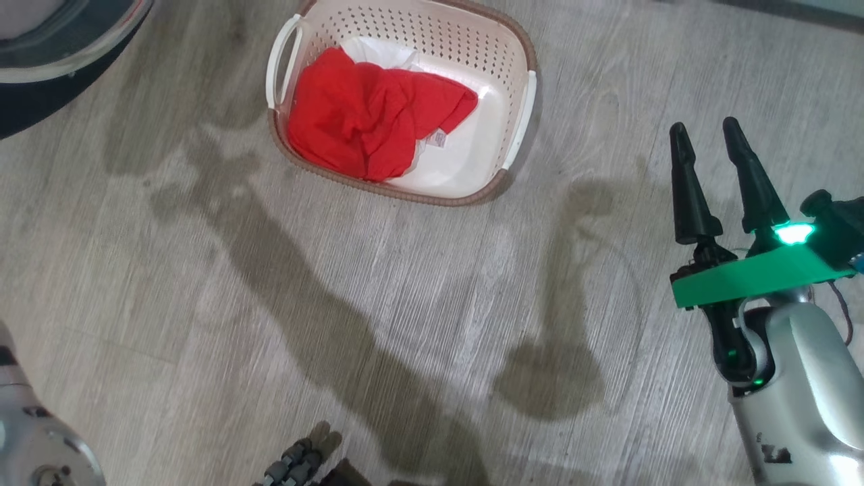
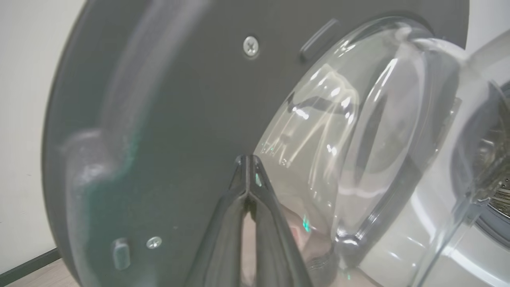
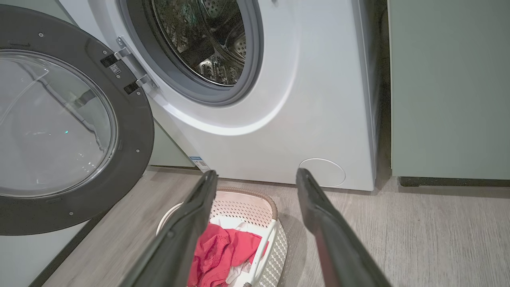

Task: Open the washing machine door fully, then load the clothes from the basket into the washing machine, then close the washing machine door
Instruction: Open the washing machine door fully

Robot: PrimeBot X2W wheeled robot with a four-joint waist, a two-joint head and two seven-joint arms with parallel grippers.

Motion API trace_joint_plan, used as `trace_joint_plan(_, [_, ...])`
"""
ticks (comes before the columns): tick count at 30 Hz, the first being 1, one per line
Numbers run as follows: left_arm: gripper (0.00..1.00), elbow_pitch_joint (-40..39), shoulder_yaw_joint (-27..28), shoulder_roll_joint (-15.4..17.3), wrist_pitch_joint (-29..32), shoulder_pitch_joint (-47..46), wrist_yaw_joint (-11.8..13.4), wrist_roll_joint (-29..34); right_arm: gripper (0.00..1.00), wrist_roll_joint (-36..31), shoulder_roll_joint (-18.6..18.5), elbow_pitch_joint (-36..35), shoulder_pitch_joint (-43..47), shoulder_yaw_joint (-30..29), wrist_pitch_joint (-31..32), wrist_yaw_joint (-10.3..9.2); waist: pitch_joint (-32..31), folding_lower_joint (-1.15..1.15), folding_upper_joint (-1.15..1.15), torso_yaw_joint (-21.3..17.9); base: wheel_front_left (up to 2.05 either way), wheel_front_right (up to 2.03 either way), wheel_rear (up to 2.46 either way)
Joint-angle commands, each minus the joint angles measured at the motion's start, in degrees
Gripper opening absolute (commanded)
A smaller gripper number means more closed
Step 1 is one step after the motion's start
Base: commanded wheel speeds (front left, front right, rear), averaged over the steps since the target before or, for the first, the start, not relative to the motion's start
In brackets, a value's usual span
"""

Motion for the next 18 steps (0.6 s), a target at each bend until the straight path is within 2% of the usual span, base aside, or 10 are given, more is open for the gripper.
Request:
trace_joint_plan(1, [0.00, -1.67, 1.11, 3.00, -0.24, 0.07, -0.38, 0.81, 1.00, -0.21, 0.39, -1.42, 0.08, 1.13, -0.03, 0.00, -0.58, -0.01, 0.00, 0.00, 0.00, 0.00, 0.00])
trace_joint_plan(10, [0.00, -2.10, -1.04, 0.47, -0.24, 3.94, -2.18, 3.63, 1.00, 0.72, 1.74, 0.80, 0.58, 1.92, -0.50, 0.00, -7.32, -0.01, 0.00, -0.79, 0.00, 0.00, 0.00])
trace_joint_plan(18, [0.00, -3.80, -8.15, -2.75, -0.24, 12.26, -3.97, 6.42, 1.00, 2.05, 3.99, 2.05, 3.03, -0.36, -0.69, 0.00, -18.66, -0.01, 0.00, -3.51, 0.00, 0.00, 0.00])
